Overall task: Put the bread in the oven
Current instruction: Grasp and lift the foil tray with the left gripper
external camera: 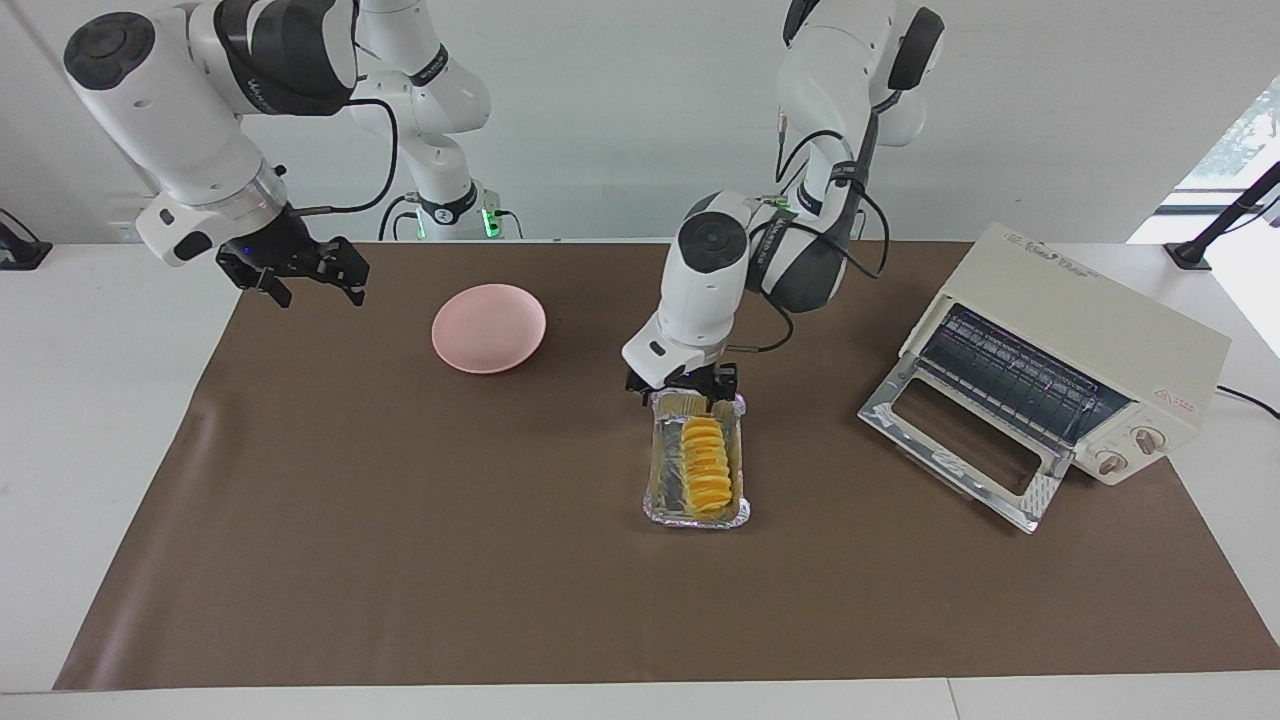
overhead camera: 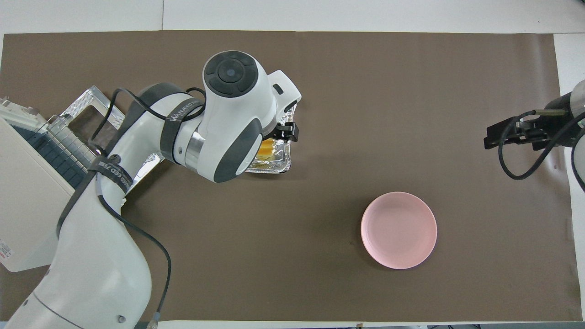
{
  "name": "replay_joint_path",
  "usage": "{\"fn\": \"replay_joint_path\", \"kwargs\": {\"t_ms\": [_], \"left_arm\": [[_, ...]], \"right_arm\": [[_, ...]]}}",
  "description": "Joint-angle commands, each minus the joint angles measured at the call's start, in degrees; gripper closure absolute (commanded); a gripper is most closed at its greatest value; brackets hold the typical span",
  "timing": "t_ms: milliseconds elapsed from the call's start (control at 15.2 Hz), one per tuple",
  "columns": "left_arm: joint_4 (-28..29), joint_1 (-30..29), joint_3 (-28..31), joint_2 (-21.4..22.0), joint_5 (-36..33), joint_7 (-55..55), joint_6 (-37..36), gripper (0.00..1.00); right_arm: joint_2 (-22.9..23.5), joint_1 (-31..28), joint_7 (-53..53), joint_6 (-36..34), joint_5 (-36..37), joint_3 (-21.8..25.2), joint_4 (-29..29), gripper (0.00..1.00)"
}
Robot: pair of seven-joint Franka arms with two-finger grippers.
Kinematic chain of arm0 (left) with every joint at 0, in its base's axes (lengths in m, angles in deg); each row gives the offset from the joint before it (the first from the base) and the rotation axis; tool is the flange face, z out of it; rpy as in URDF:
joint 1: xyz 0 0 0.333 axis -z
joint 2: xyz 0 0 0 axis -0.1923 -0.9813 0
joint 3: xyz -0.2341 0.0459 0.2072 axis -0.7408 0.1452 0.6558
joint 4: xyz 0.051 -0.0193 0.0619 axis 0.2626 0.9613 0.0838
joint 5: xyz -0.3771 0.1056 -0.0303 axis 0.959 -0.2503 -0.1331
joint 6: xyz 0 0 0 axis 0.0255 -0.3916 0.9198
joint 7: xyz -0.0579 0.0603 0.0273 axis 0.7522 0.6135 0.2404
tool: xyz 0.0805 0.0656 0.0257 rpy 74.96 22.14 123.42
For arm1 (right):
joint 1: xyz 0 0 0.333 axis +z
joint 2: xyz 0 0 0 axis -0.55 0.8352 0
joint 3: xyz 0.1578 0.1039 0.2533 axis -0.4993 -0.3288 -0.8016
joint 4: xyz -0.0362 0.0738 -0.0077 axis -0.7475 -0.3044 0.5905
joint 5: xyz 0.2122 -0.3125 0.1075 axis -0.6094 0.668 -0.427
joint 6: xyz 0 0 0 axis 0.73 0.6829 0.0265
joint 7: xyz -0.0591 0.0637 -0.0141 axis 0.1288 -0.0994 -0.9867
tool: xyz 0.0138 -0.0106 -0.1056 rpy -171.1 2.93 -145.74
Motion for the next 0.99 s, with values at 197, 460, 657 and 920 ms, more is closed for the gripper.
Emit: {"fn": "replay_joint_path", "kwargs": {"t_ms": [197, 460, 657, 920], "left_arm": [[-0.25, 1.41, 1.06, -2.8, -1.49, -1.52, 4.83, 0.0], [-0.59, 1.49, 1.06, -5.25, -1.4, -1.61, 7.2, 0.0], [-1.83, 2.2, 1.15, -6.49, -1.4, -1.69, 6.76, 0.0], [-2.0, 2.2, 1.15, -6.75, -1.23, -2.39, 6.59, 0.39]], "right_arm": [[-1.23, -0.53, -0.71, -1.15, 0.79, -0.77, 1.31, 0.0], [-1.05, 0.17, -0.98, -1.77, 3.78, -0.94, 0.78, 0.0], [-1.05, 0.17, -0.8, -1.24, 3.78, -0.94, 0.52, 0.0], [-0.61, 0.17, -0.01, -0.71, 3.52, -0.94, -1.07, 0.0]]}}
